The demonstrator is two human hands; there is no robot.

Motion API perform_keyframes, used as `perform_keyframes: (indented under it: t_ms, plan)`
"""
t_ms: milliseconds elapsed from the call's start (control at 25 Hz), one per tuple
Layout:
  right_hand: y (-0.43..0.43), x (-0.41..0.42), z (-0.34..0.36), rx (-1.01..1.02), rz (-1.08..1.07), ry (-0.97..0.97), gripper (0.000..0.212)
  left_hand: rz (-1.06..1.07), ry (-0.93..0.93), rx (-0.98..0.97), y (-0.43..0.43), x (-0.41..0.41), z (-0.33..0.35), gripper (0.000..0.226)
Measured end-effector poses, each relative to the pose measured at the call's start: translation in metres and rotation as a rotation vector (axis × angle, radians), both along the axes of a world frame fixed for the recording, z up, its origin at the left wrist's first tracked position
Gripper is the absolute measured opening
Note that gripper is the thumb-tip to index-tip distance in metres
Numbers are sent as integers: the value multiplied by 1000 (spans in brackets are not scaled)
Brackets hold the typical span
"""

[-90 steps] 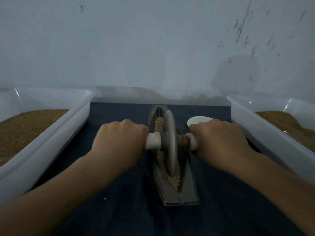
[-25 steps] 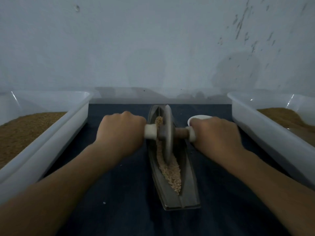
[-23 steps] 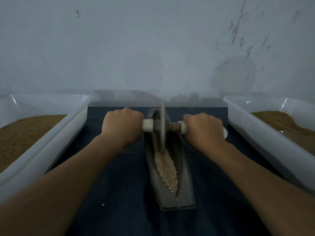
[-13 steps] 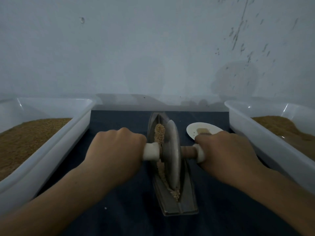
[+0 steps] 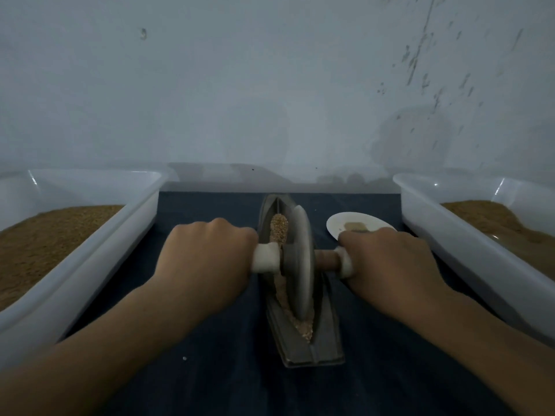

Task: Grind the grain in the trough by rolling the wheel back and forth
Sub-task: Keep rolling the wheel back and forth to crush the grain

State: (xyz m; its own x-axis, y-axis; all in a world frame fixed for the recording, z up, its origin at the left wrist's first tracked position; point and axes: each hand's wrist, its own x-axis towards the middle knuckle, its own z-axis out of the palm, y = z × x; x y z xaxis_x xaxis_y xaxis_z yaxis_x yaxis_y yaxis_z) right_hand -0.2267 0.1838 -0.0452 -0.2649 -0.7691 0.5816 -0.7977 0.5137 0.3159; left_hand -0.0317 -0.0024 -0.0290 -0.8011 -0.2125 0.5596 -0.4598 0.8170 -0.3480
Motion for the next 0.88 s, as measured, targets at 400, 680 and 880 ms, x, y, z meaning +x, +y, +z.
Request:
perform_keyframes:
  t_ms: [400, 680, 880]
  plan:
    - [-67, -18, 34, 129, -83, -236, 24, 215, -60, 278, -31, -48, 3, 6]
    - [-6, 6, 15, -30, 97, 49, 39, 115, -74, 105, -3, -1, -6, 29]
    - [-77, -19, 28, 90, -100, -238, 16, 219, -113, 307, -37, -60, 12, 12]
